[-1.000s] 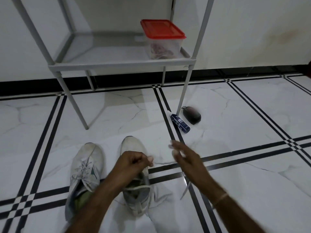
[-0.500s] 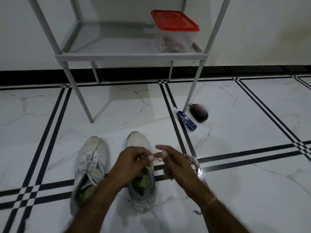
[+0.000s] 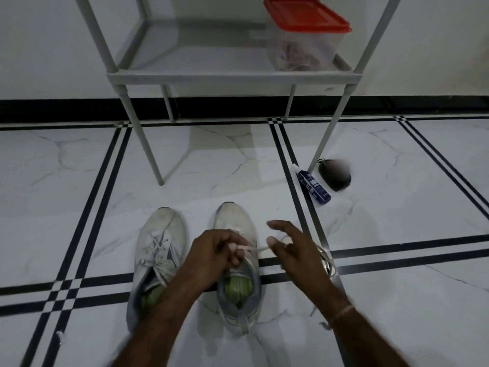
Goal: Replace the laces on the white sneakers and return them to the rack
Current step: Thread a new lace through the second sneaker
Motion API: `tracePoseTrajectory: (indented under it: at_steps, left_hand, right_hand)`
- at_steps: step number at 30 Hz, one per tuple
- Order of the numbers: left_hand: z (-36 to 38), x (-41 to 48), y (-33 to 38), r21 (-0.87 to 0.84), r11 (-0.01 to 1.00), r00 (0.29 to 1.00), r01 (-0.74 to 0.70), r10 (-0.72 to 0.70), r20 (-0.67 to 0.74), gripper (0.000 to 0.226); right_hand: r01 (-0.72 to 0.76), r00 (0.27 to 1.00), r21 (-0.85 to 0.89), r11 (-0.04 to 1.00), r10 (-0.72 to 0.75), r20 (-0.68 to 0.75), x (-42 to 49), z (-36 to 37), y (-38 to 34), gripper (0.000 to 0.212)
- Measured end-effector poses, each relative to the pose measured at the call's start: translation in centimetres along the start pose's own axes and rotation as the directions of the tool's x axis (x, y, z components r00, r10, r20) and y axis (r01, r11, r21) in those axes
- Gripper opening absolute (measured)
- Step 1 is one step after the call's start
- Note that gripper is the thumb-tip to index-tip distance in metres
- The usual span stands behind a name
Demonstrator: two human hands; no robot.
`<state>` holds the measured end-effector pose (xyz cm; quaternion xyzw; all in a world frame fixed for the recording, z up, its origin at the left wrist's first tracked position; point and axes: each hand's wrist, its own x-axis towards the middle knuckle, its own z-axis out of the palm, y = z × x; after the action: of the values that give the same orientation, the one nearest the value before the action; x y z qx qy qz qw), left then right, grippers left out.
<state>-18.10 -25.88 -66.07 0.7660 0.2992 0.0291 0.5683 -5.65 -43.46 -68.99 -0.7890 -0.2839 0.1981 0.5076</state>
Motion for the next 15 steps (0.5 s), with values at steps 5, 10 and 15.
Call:
tracePoseTrajectory:
  at_steps: [5, 10, 15]
  left_hand:
    - [1.1, 1.4, 1.1, -0.079, 0.997, 0.997, 0.018, -0.023, -0.072, 0.008]
    - [0.8, 2.1, -0.1, -0.028, 1.000, 0.996, 0.001, -0.004, -0.088, 0.019]
    - [0.7, 2.8, -0.8, -0.005, 1.000, 0.980, 0.023, -0.023, -0.198, 0.010]
  right_hand:
    - [-0.133, 0.983, 0.294, 0.946, 0.087, 0.165, 1.1, 2.6, -1.5, 0.011]
    - [-0.076, 0.994, 0.239, 0.968, 0.054, 0.097, 2.5, 3.2, 0.2, 0.005]
    - [-0.089, 0.986, 0.330, 0.940, 0.037, 0.161, 3.7, 4.6, 0.5, 0.010]
